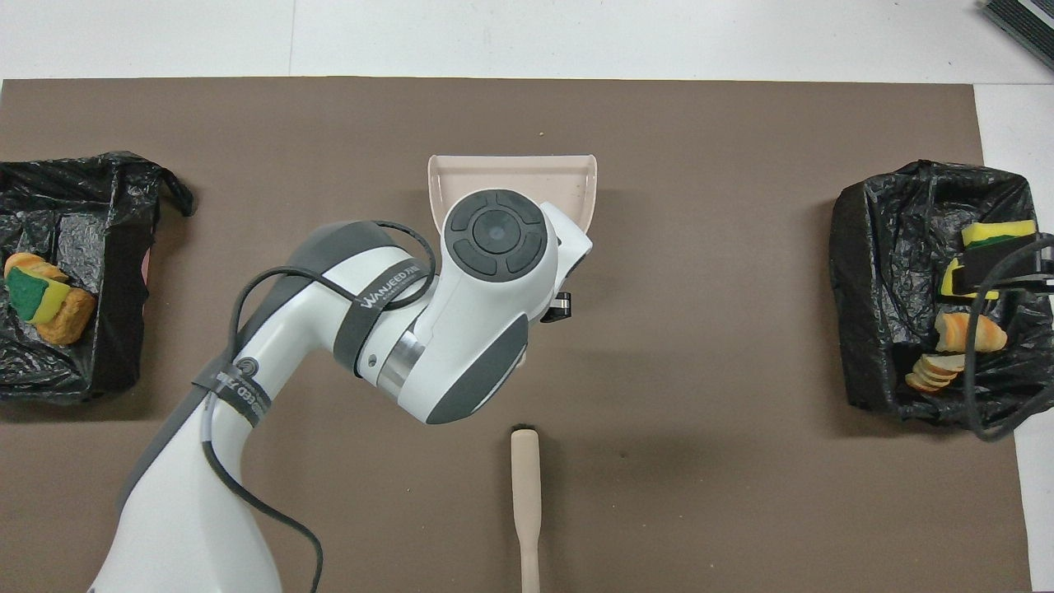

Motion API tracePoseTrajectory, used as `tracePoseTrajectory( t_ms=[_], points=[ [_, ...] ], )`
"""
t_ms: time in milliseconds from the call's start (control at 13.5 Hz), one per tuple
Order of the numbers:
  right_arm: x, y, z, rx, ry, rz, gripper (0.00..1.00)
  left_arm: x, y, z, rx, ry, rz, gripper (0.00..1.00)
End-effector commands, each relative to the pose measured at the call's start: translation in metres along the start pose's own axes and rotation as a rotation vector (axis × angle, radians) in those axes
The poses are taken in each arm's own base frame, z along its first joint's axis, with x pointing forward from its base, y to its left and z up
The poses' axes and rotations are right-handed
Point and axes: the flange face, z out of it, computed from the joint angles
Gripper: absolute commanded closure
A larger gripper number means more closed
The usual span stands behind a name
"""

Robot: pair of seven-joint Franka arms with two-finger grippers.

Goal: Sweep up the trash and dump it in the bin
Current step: 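Bring the empty dustpan with the left gripper back to the table center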

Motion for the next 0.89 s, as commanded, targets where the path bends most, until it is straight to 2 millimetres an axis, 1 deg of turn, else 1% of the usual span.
tracePoseTrajectory(
  t_ms=[0, 74, 222, 296, 371, 519, 593, 667, 741, 815],
  points=[
    [-0.004, 0.005, -0.002, 0.016, -0.012, -0.019, 0.0, -0.008, -0.002, 0.021, -0.03, 0.024, -0.012, 1.0],
    [-0.004, 0.005, -0.002, 0.016, -0.012, -0.019, 0.0, -0.011, -0.002, 0.024, -0.026, 0.019, -0.01, 1.0],
    [-0.004, 0.004, -0.001, 0.016, -0.014, -0.021, 0.0, -0.028, 0.016, 0.051, -0.01, -0.006, 0.025, 1.0],
    [-0.004, 0.005, -0.002, 0.016, -0.012, -0.019, 0.0, -0.027, 0.016, 0.061, -0.007, -0.017, 0.023, 1.0],
    [-0.004, 0.005, -0.001, 0.016, -0.014, -0.019, 0.0, -0.029, 0.02, 0.06, -0.009, -0.013, 0.03, 1.0],
    [-0.004, 0.005, -0.002, 0.016, -0.012, -0.019, 0.0, -0.031, 0.023, 0.066, -0.015, -0.014, 0.029, 1.0],
    [-0.004, 0.005, -0.002, 0.016, -0.012, -0.019, 0.0, -0.032, 0.024, 0.07, -0.023, -0.005, 0.027, 0.95],
    [-0.004, 0.005, -0.002, 0.016, -0.012, -0.019, 0.0, -0.031, 0.024, 0.074, -0.037, 0.014, 0.012, 0.53],
    [-0.004, 0.005, -0.002, 0.016, -0.012, -0.019, 0.0, -0.031, 0.025, 0.074, -0.041, 0.021, 0.011, 0.01],
    [-0.004, 0.005, -0.002, 0.016, -0.012, -0.019, 0.0, -0.031, 0.023, 0.07, -0.04, 0.022, 0.008, 0.0]
  ],
)
